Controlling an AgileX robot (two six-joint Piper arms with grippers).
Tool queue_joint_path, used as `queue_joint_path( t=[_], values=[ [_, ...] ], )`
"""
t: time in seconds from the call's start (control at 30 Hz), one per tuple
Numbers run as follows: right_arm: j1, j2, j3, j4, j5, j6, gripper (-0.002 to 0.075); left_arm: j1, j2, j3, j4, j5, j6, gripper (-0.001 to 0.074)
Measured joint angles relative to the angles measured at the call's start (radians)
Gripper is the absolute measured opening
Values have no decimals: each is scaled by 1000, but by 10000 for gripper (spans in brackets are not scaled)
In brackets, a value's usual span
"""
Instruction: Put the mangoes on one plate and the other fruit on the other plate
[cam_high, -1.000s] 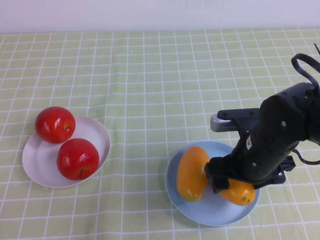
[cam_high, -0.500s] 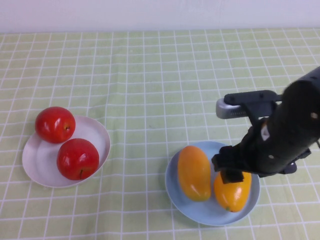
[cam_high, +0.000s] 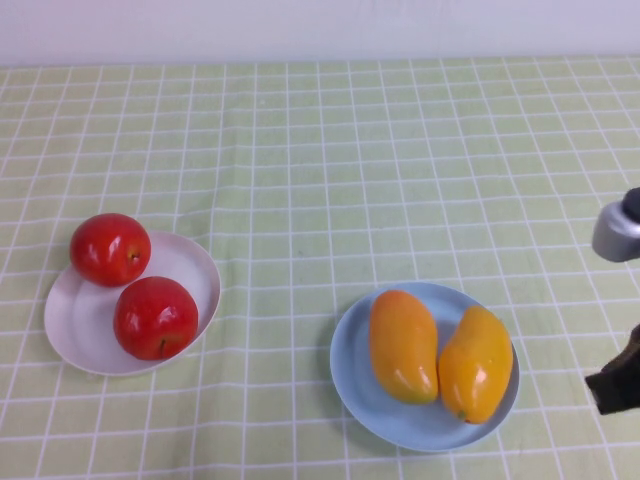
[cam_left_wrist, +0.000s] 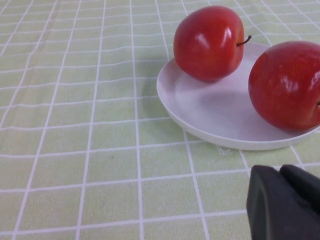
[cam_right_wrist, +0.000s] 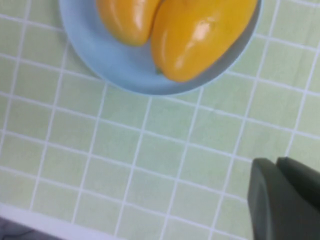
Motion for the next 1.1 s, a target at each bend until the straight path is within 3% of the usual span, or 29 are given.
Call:
queue_joint_path(
  t=[0.4, 0.6, 0.7, 0.93, 1.1],
  values=[
    [0, -183, 0, 80, 60, -182, -15, 0, 0, 0, 0, 0, 0, 4],
    [-7, -203, 35, 8, -6, -211, -15, 0, 0, 0, 0, 0, 0, 4],
    [-95, -254, 135, -4, -157, -215, -15, 0, 0, 0, 0, 0, 0, 4],
    [-490, -561, 575, 127, -725, -340, -15, 0, 0, 0, 0, 0, 0, 4],
    [-604, -812, 845, 188, -945, -408, -15, 0, 0, 0, 0, 0, 0, 4]
  ],
)
